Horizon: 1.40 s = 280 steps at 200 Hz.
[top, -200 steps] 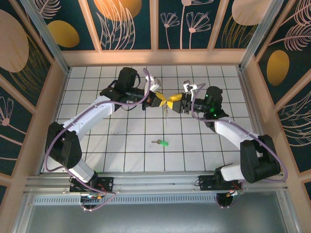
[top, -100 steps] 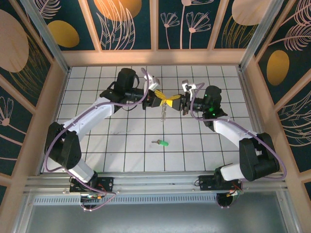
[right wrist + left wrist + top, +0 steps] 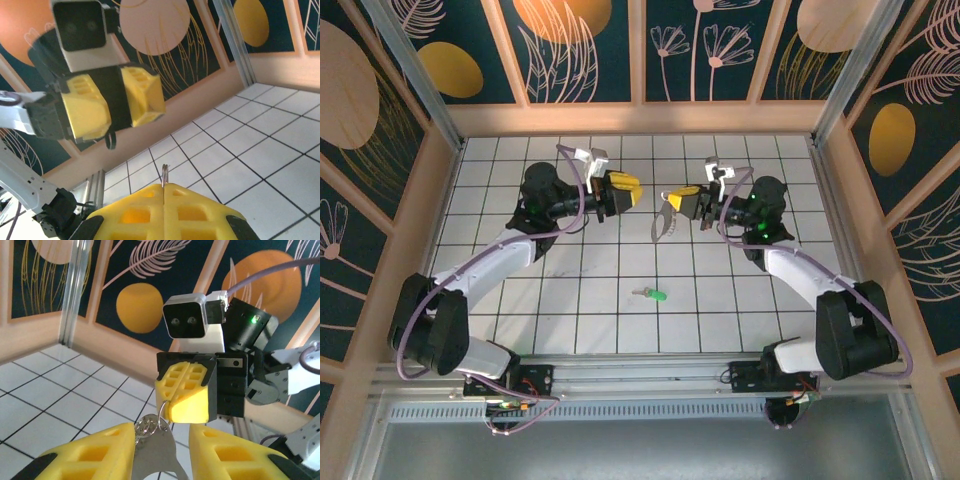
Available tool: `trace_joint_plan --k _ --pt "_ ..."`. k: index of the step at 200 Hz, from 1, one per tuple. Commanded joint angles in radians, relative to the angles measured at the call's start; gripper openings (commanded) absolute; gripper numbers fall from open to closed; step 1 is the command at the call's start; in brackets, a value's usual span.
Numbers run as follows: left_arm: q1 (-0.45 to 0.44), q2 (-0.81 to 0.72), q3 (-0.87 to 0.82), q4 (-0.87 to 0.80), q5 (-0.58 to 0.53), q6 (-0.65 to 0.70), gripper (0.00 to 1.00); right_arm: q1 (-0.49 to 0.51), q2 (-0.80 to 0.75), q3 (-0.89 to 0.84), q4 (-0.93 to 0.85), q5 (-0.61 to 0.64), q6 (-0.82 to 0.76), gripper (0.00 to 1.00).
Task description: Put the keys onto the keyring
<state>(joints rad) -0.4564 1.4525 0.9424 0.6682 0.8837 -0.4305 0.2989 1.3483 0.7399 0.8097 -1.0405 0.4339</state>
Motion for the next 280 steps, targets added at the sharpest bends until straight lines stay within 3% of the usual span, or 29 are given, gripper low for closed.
trace_joint_plan --k 1,63,225,256,280 --pt "-0.002 0.040 -0.032 0.243 0.036 -0.169 0.34 -0.001 -0.041 0.015 0.107 -0.010 0.045 0.00" --pt "-0.023 0.140 -0.069 0.570 0.076 -0.396 0.36 0.020 -0.043 0.043 0.118 -0.013 0.060 0.00" --pt "-0.077 0.198 0.005 0.573 0.092 -0.396 0.36 0.066 0.006 0.083 0.112 -0.018 0.055 0.00" --pt "-0.082 0.198 0.006 0.573 0.100 -0.393 0.30 0.066 0.006 0.082 0.102 -0.012 0.044 0.00" --pt "-0.082 0.196 0.000 0.573 0.102 -0.391 0.19 0.066 0.005 0.082 0.089 -0.006 0.033 0.00"
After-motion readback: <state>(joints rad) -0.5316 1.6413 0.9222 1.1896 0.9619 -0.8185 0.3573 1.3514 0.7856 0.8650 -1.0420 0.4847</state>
